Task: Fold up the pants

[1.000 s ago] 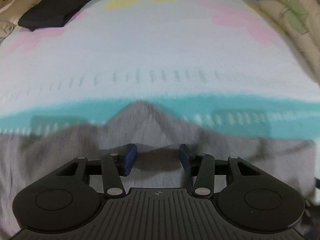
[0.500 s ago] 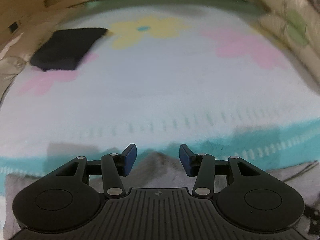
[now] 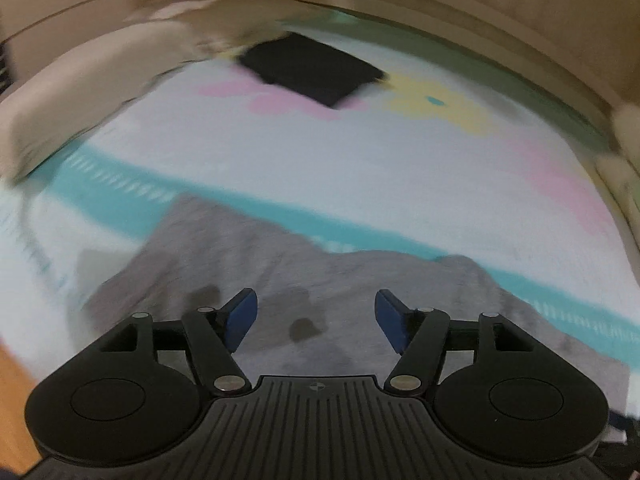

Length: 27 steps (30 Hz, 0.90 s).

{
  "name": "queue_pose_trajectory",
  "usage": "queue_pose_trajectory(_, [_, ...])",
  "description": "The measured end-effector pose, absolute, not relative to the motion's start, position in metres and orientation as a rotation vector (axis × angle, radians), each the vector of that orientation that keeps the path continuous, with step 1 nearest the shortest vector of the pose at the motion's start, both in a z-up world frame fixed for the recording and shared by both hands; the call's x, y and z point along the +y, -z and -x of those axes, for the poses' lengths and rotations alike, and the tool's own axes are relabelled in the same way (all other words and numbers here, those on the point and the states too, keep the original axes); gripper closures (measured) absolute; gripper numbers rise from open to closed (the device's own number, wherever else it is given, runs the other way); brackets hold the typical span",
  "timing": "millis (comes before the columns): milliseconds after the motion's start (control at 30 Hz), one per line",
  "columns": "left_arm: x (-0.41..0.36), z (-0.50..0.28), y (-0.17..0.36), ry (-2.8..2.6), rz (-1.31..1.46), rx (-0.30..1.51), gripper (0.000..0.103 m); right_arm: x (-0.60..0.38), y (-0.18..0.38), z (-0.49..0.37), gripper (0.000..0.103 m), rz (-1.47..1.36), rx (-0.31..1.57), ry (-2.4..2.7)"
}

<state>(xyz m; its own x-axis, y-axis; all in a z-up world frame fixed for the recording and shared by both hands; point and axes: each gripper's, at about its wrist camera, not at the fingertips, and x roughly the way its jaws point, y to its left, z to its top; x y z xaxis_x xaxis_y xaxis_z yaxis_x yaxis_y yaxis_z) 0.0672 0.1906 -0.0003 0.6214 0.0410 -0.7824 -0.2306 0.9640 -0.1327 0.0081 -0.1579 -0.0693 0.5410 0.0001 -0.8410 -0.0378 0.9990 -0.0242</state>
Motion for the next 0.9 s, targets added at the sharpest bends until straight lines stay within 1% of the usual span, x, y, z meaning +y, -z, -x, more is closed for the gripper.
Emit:
queue_pose_trajectory(100, [0.215, -0.052, 0.000, -0.235, 0.336, 0.869, 0.039, -0.158, 0.070, -0.006, 0.001, 0.005, 0.997, 0.004])
queue_pose_trajectory(200, [0.233, -0.034, 0.006, -0.273, 0.438, 0.861, 0.037, -0.162, 0.069, -0.007, 0.001, 0.000, 1.007, 0.003])
queue_pose_trajectory(400, [0.250, -0.013, 0.023, -0.314, 0.503, 0.876, 0.036, -0.162, 0.068, -0.010, 0.001, -0.005, 1.024, 0.016])
queue_pose_trajectory(600, [0.263, -0.015, 0.050, -0.333, 0.602, 0.920, 0.036, -0.159, 0.072, -0.016, 0.001, -0.014, 1.032, 0.032])
queue_pose_trajectory(667, [0.268, -0.020, 0.062, -0.347, 0.639, 0.932, 0.034, -0.159, 0.072, -0.015, 0.001, -0.013, 1.028, 0.031])
queue_pose_trajectory(733, [0.271, -0.021, 0.067, -0.358, 0.682, 0.901, 0.022, -0.160, 0.072, -0.014, 0.001, -0.015, 1.026, 0.029])
queue_pose_trajectory(900, [0.272, -0.029, 0.065, -0.386, 0.652, 0.780, 0.021, -0.161, 0.072, -0.014, 0.000, -0.017, 1.020, 0.024])
